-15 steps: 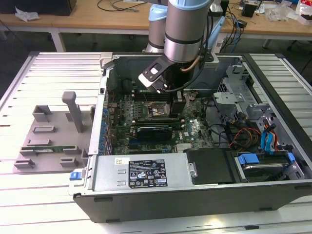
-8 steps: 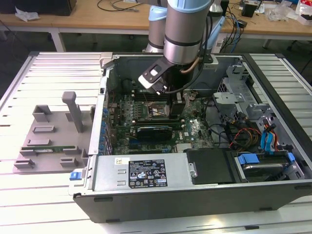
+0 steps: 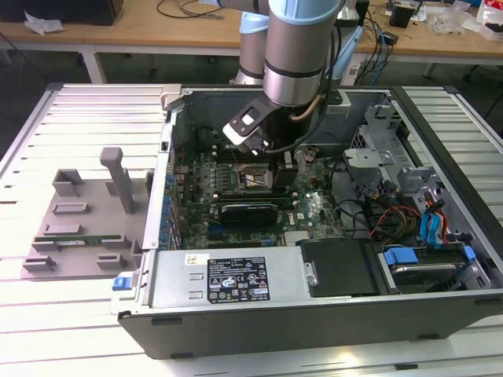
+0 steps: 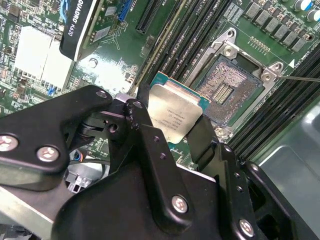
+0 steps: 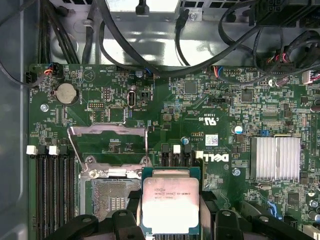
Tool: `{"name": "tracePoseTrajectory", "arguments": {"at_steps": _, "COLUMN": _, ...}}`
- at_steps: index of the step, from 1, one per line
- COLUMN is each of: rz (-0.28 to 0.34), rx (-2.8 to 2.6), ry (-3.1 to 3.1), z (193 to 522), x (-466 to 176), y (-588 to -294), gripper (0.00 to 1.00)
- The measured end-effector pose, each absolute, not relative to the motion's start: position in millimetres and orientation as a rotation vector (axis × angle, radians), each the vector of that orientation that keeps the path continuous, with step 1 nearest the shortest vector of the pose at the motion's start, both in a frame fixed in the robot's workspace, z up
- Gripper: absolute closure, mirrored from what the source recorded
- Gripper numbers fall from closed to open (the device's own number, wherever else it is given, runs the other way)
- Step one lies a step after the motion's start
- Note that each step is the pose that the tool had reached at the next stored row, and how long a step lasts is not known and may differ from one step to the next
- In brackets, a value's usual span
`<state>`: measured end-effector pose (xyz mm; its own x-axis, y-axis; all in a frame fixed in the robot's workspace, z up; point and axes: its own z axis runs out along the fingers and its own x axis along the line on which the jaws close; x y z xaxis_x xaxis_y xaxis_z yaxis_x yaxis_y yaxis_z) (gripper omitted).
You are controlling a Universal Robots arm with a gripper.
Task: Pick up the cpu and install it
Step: 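Place the cpu into insertion slot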
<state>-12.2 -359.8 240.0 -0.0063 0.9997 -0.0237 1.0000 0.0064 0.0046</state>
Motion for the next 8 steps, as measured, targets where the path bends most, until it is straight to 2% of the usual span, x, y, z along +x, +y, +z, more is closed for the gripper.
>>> {"name": "tracePoseTrajectory", "arguments": {"at_steps": 5, "rz": -0.021, "rx": 2.2, "ry": 2.214, "z": 238.8, "x": -13.2, "y": -358.7, "gripper": 0.45}}
{"name": "tracePoseTrajectory", "arguments": {"at_steps": 8, "rz": -0.023, "rx": 2.199, "ry": 2.213, "z": 238.9, "x": -13.5, "y": -346.1, "gripper": 0.45}}
